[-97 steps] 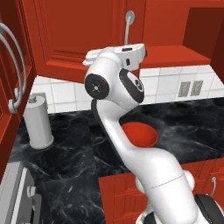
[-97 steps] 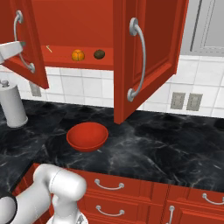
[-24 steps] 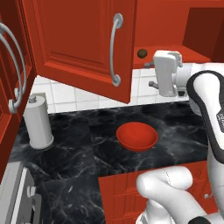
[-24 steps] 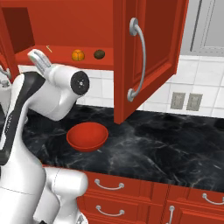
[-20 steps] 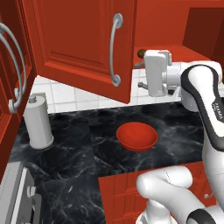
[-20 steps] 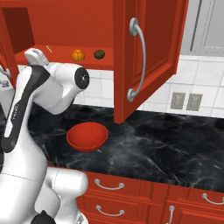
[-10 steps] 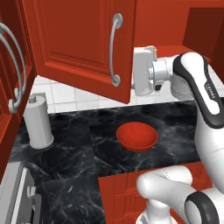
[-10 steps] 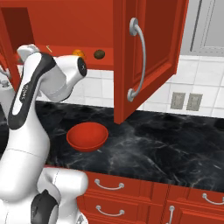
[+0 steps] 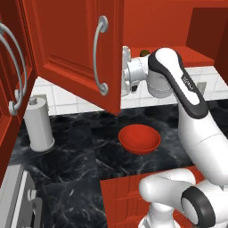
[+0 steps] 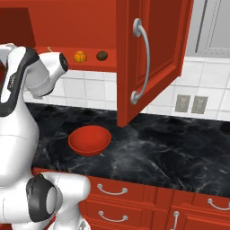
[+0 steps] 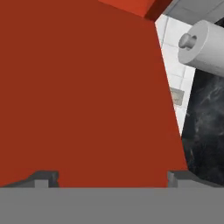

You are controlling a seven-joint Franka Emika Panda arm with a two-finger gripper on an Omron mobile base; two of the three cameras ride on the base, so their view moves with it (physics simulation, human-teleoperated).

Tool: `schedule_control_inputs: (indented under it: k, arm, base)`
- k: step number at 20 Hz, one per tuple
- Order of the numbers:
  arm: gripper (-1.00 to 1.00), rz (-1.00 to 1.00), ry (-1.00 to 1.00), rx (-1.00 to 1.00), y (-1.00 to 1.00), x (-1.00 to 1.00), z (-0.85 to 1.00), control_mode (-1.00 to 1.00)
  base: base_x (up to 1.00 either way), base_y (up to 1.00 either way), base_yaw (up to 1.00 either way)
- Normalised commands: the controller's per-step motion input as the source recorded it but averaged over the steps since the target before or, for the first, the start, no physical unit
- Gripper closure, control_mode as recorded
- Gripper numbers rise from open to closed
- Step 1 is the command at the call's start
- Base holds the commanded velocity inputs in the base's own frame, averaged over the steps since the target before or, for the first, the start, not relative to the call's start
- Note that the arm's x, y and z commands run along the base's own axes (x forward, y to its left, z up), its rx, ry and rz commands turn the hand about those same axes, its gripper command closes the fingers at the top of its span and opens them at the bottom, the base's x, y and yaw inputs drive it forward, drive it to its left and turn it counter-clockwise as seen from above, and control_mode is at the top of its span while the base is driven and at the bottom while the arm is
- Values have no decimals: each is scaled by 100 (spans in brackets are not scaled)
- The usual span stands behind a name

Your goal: Open the cabinet. Pick the orange and kiwi from the cabinet and place them into the bowl. Then close the cabinet.

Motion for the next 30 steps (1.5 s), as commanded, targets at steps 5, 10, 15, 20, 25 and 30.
schedule_control_inputs:
  k: [5,10,15,20,25,30]
  arm:
    - [-100,6,0,0,87,-2,-2,-100]
    - [-100,0,0,0,8,0,0,-100]
    - [-100,0,-21,-2,-61,-15,7,-100]
    - [-100,0,-34,-17,-56,-8,11,-100]
    - [-100,0,-43,-30,-51,-8,13,-100]
    - [-100,-4,-39,-33,-55,-18,5,-100]
  base:
    - [0,0,0]
    - [0,0,0]
    - [0,0,0]
    - [0,0,0]
    - [0,0,0]
    - [0,0,0]
